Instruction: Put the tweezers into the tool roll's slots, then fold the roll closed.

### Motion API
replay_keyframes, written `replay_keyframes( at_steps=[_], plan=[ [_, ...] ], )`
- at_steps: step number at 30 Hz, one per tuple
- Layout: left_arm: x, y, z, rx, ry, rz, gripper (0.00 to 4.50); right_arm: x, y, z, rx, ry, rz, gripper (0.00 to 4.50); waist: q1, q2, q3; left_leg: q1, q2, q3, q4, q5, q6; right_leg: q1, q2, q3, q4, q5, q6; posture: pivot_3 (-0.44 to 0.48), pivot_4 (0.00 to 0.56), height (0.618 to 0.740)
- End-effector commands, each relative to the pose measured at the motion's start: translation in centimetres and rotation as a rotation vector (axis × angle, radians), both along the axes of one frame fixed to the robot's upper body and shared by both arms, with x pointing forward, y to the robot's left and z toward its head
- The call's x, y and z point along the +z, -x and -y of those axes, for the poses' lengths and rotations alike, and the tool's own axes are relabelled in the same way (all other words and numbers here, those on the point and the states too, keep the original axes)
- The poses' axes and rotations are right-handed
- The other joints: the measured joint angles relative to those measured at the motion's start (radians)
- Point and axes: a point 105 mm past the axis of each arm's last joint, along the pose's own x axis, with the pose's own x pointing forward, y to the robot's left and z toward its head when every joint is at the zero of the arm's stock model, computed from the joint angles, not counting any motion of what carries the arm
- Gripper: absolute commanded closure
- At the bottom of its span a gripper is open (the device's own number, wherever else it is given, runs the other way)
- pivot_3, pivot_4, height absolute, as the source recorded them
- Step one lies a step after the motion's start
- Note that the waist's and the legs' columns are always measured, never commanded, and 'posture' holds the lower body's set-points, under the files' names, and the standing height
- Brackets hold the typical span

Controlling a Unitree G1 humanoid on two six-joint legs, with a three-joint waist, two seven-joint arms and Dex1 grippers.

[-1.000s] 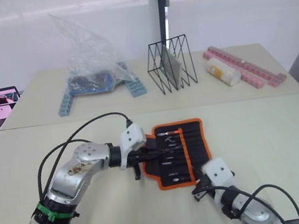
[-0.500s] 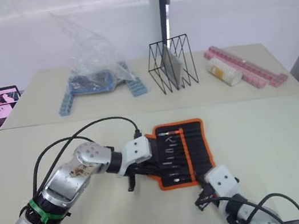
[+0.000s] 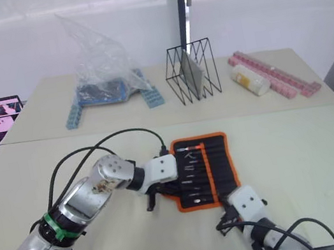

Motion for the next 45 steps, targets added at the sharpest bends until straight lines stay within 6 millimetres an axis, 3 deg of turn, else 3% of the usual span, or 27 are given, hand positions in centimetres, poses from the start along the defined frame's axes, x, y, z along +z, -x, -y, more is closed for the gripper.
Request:
replay_keyframes(
  at_steps=[1, 15, 45],
  plan=[
    [0.6, 0.0, 0.7, -0.047, -0.014, 0.040, 4.48, -2.0, 1.0, -0.3, 0.006, 0.004, -0.096, 4.50, -0.001, 0.000, 0.000, 0.000, 0.000, 0.000, 0.000, 0.000, 0.000, 0.000, 0.000, 0.000, 0.000, 0.000, 0.000, 0.000, 0.150, 0.718],
    [-0.2, -0.8, 2.8, -0.088, -0.059, 0.088, 4.48, -2.0, 1.1, -0.2, -0.016, 0.001, -0.093, 4.50, 0.001, 0.000, 0.000, 0.000, 0.000, 0.000, 0.001, 0.000, 0.000, 0.001, 0.000, 0.000, 0.000, 0.000, 0.000, 0.000, 0.150, 0.718],
    [-1.9, 1.5, 9.2, -0.129, 0.079, 0.014, 4.48, -2.0, 1.1, -0.2, -0.020, 0.000, -0.092, 4.50, 0.011, 0.000, 0.000, 0.005, 0.000, 0.000, 0.002, 0.000, 0.000, 0.007, 0.000, 0.000, 0.000, 0.000, 0.000, 0.000, 0.150, 0.718]
  ],
)
